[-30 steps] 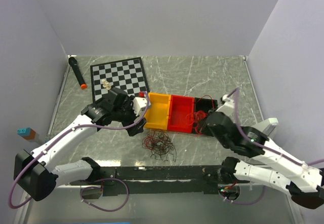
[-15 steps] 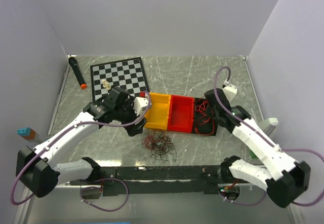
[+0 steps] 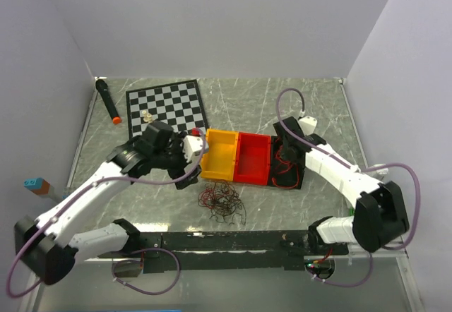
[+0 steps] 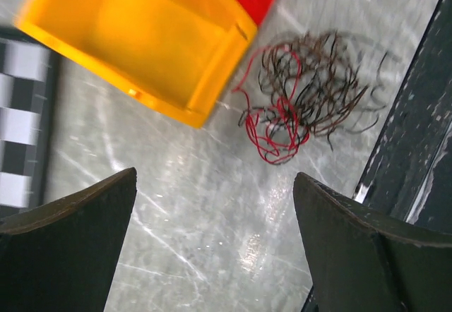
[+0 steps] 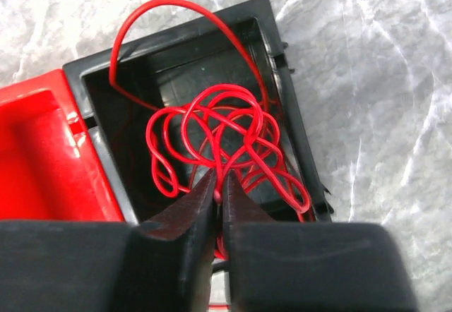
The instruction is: Untangle the cables
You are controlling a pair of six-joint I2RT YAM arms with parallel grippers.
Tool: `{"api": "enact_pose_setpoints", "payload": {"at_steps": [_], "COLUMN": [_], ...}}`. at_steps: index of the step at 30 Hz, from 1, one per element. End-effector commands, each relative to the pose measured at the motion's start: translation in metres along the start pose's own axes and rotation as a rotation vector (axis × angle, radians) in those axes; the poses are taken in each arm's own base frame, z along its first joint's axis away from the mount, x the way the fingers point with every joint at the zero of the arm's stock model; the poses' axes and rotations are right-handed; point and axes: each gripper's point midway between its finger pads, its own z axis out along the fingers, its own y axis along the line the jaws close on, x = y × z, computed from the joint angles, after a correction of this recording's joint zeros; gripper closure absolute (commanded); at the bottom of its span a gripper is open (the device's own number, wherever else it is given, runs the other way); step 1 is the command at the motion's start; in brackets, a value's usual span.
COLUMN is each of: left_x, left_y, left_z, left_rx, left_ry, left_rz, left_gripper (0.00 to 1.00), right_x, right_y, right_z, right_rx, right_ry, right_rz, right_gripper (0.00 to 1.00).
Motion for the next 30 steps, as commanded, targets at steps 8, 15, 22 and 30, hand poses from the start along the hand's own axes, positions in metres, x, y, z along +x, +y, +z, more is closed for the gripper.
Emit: {"api": "enact_pose_setpoints", "payload": {"at_steps": [8,15,22,30], "left_x": [0.011,0.010,0.016,-0.006], "left_y": [-0.006,-0.020,-0.023,-0.023], "left_z": [0.028,0.050,0.075,0.089], "left_rx": [0.087,0.206,0.323,0.431], "left_ry": [-0.007,-0.037,0.037,0.036], "left_rz": [0.027,-0.019,-0.037,-0.044], "left_gripper": [0.01,0.14,0.17,0.25], "right_x": [-0.023,-0.001,0.044,0.063], "right_y": [0.057,0.090,0.075,0.061], "right_z": [-0.041,-0.105,-0.110,-0.108], "right_rx": [-0.242,-0.557,-0.675,-0.705], "right_ry": [-0.072,-0.166,-0.097,-0.075], "right_rz": [-0.032,-0.176,-0.125,-0.112], "right_gripper": [0.36,0.36,0.40,0.42]}}
